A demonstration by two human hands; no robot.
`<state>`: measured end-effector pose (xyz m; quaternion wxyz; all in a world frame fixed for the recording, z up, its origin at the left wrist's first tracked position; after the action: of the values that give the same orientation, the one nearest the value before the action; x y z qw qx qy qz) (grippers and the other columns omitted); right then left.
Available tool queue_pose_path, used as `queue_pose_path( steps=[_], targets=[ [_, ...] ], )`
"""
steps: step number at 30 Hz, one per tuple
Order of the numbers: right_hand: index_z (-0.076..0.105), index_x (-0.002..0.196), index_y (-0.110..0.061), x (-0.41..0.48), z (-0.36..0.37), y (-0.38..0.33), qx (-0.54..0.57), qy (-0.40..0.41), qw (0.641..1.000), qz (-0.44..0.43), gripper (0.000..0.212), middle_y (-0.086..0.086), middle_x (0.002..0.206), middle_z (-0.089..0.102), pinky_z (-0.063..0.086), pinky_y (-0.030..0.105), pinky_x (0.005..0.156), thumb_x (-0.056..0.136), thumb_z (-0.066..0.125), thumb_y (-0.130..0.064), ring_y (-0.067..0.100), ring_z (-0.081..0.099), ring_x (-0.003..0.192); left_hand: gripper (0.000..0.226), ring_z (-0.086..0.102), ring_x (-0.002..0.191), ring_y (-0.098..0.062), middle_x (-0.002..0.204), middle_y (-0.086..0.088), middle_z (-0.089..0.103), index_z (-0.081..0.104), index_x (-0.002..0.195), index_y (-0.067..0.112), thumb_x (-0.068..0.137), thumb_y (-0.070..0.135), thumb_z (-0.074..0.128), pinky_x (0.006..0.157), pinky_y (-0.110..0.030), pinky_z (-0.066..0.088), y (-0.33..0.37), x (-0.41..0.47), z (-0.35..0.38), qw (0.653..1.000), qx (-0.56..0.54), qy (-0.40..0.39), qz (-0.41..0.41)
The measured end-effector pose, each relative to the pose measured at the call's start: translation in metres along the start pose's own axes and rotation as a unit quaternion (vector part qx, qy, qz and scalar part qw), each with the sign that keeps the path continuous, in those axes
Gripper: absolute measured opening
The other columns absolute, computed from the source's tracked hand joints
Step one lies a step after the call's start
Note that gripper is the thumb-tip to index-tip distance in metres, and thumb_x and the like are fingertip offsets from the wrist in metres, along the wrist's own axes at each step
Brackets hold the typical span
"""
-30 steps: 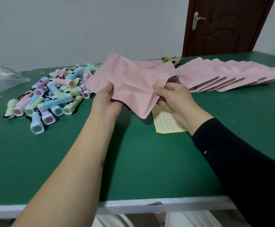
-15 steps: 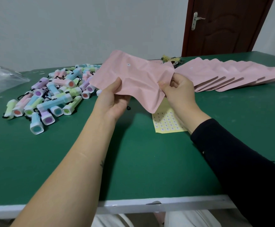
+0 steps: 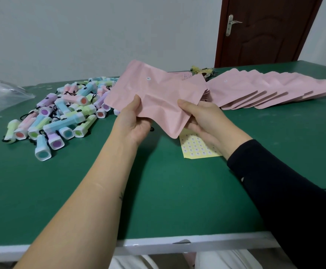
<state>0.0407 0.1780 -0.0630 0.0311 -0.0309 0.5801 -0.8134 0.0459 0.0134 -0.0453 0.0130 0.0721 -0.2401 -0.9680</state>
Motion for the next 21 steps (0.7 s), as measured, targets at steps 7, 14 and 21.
queue_pose_path(
  steps=[7, 14, 21],
  targets=[
    [0.064, 0.113, -0.009, 0.002, 0.001, 0.005, 0.022, -0.025, 0.999, -0.012, 0.028, 0.004, 0.103, 0.075, 0.059, 0.039, 0.082, 0.086, 0.072, -0.008, 0.02, 0.072, 0.095, 0.015, 0.065, 0.111, -0.033, 0.118, -0.022, 0.066, 0.06, 0.107, -0.005, 0.095, -0.009, 0.051, 0.099, -0.04, 0.051, -0.006, -0.003, 0.001, 0.996, 0.093, 0.008, -0.009],
    [0.066, 0.104, -0.01, 0.002, -0.005, -0.003, 0.011, 0.019, 1.0, -0.011, 0.023, 0.001, 0.096, 0.076, 0.06, 0.033, 0.076, 0.082, 0.074, -0.006, 0.017, 0.073, 0.088, 0.016, 0.067, 0.107, -0.025, 0.113, -0.015, 0.068, 0.06, 0.108, -0.001, 0.1, -0.002, 0.045, 0.079, -0.033, 0.059, 0.012, 0.007, -0.009, 0.997, 0.023, 0.065, 0.039],
    [0.059, 0.123, -0.007, 0.02, -0.05, -0.044, 0.238, 0.164, 0.957, -0.015, 0.04, 0.008, 0.113, 0.071, 0.059, 0.041, 0.082, 0.085, 0.073, -0.012, 0.023, 0.071, 0.096, 0.031, 0.065, 0.115, -0.017, 0.125, -0.005, 0.067, 0.054, 0.132, 0.009, 0.103, 0.011, 0.042, 0.082, -0.033, 0.056, 0.018, 0.009, -0.02, 0.99, 0.124, 0.048, 0.039]
  ],
)
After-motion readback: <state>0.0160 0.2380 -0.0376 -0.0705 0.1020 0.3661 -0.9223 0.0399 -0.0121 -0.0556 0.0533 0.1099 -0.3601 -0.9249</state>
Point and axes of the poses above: each hand's wrist, its own x-axis towards the middle knuckle, its own z-axis out of the palm, y = z × x, the point moved 1 cm from there along x, towards the middle knuckle
